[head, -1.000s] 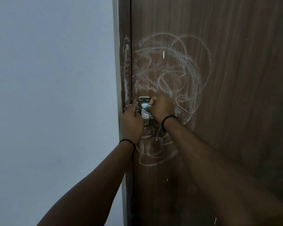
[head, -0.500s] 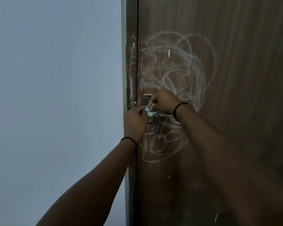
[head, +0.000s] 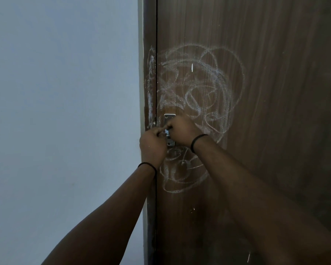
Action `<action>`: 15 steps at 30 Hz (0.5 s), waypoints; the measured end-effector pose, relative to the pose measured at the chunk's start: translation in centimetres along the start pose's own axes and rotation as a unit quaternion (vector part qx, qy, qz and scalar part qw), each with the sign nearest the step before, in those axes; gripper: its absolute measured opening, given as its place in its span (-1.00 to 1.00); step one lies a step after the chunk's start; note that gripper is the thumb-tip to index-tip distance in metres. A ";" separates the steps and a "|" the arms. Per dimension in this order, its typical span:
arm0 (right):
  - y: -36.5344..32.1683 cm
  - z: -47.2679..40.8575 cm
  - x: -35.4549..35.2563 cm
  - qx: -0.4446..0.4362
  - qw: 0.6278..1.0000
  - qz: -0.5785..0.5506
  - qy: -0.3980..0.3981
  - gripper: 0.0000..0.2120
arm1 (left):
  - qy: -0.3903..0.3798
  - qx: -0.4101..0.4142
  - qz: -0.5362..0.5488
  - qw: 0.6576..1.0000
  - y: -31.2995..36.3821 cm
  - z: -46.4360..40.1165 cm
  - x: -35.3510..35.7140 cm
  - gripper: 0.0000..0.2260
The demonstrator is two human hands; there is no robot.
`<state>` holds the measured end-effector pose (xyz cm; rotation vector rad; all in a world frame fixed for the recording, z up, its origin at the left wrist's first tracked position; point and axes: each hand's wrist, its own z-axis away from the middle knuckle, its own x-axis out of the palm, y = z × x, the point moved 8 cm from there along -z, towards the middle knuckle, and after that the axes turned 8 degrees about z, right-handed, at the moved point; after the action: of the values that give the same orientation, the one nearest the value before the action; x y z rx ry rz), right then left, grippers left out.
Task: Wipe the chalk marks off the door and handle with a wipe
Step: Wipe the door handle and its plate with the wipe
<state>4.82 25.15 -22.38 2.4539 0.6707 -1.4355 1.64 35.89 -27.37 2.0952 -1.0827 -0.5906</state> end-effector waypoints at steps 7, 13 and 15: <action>4.4 -0.3 -0.9 0.166 0.967 -0.184 0.053 -0.81 | -0.018 -0.033 0.002 0.999 -1.0 0.5 0.3 -0.71; -0.3 -1.2 -3.0 0.047 0.965 -0.092 0.241 -0.86 | 0.004 -0.009 -0.001 1.000 -0.8 0.6 0.1 -0.77; 0.0 -1.5 -2.3 0.077 0.965 -0.062 0.243 -0.84 | 0.013 0.001 -0.012 1.000 -0.8 0.3 -0.2 -0.81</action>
<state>5.07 25.14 -19.64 2.9687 0.8455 -0.9475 1.82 36.27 -28.16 2.1152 -1.0452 -0.5717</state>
